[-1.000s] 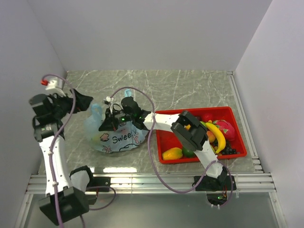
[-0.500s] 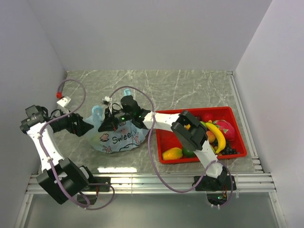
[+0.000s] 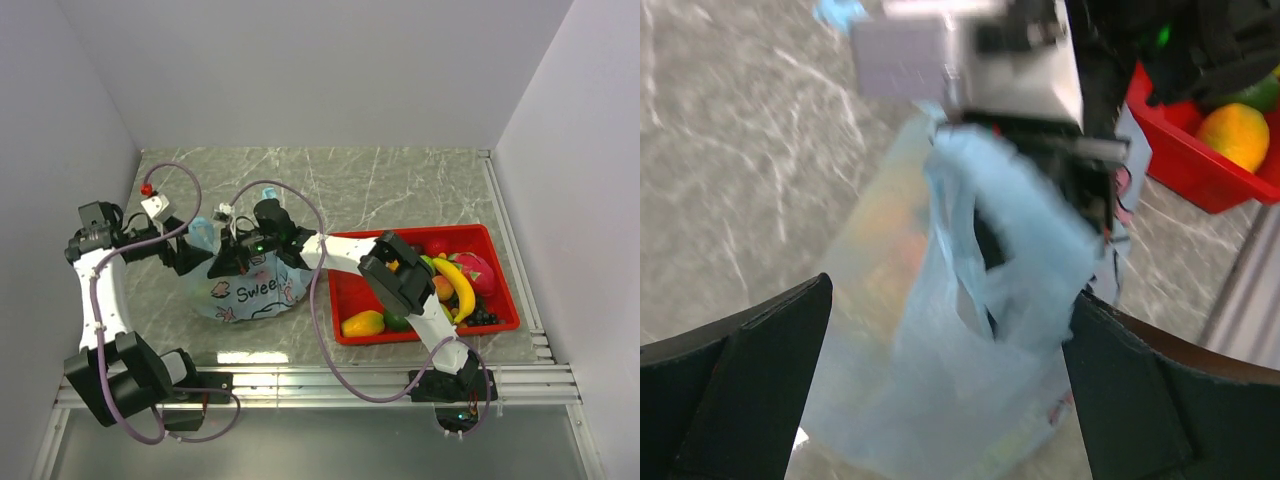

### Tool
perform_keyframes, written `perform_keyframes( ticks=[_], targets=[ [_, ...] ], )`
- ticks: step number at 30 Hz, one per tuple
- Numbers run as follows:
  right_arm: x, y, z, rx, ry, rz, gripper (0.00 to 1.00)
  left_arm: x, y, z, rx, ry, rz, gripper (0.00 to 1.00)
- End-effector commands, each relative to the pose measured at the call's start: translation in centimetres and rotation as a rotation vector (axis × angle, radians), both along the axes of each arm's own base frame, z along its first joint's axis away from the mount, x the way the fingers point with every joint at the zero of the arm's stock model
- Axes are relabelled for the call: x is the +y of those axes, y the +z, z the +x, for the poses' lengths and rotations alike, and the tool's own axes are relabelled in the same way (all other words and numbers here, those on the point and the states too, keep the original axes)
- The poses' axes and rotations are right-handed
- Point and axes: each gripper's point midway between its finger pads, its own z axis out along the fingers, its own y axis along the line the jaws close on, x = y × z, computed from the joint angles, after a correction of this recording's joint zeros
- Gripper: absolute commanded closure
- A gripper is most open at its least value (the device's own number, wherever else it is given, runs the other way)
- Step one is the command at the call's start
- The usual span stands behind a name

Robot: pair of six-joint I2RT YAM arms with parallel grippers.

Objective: Place the fake fruits into the plastic bag and tie a complex knot

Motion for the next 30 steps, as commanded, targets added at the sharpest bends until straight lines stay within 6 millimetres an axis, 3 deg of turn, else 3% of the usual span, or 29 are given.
perform_keyframes(
  ticks=[1,5,8,14,16,17,18,19,20,21,22,23,24,25,30],
  targets=[
    [-0.3,0.9,-0.3,-0.056,0.045,0.046,1.0,-1.0,2.9,2.2,-0.12,-0.015,-0.051,0.01],
    [-0.4,0.5,-0.4,-0.053,0.055,0.036,1.0,-2.8,4.1,2.6,-0.151,-0.073,-0.081,0.01],
    [-0.4,0.5,-0.4,-0.045,0.064,0.04,1.0,-3.3,4.4,2.7,-0.117,-0.071,-0.127,0.06],
    [-0.8,0.2,-0.6,-0.037,0.061,0.034,1.0,-3.1,4.6,3.3,-0.105,-0.019,-0.16,0.46],
    [-1.0,0.6,-0.5,-0.045,0.049,0.035,1.0,-3.1,4.3,3.0,-0.09,-0.009,-0.151,0.7],
    [-1.0,0.8,-0.2,-0.044,0.031,0.03,0.92,-3.0,4.6,3.0,-0.095,-0.011,-0.145,0.8],
    [-1.0,1.0,0.0,-0.046,0.016,0.025,0.85,-3.0,4.6,2.9,-0.086,-0.003,-0.14,1.0],
    [-1.0,2.3,0.3,-0.071,0.001,0.038,0.77,-3.0,4.3,2.6,-0.056,0.007,-0.146,0.99],
    [-1.1,2.6,0.9,-0.072,-0.042,0.013,0.57,-3.0,4.4,2.3,-0.058,0.012,-0.142,0.99],
    [-1.5,3.3,1.8,-0.084,-0.075,0.013,0.49,-2.9,4.3,2.2,-0.053,0.02,-0.137,0.99],
    [-2.1,5.7,2.2,-0.107,-0.098,0.038,0.42,-2.7,4.3,2.1,-0.048,0.053,-0.126,0.99],
    [-2.7,6.6,2.5,-0.106,-0.115,0.033,0.39,-2.5,4.1,2.0,-0.038,0.073,-0.126,0.99],
    [-3.8,7.7,4.2,-0.114,-0.172,0.032,0.35,-2.4,4.0,1.8,-0.038,0.083,-0.119,0.99],
    [-4.9,10.4,4.4,-0.136,-0.186,0.06,0.33,-2.2,4.0,1.7,-0.045,0.105,-0.104,0.99],
    [-11.2,14.5,7.1,-0.067,-0.299,0.019,0.29,-2.0,4.3,1.8,-0.05,0.145,-0.102,0.99]
  ],
)
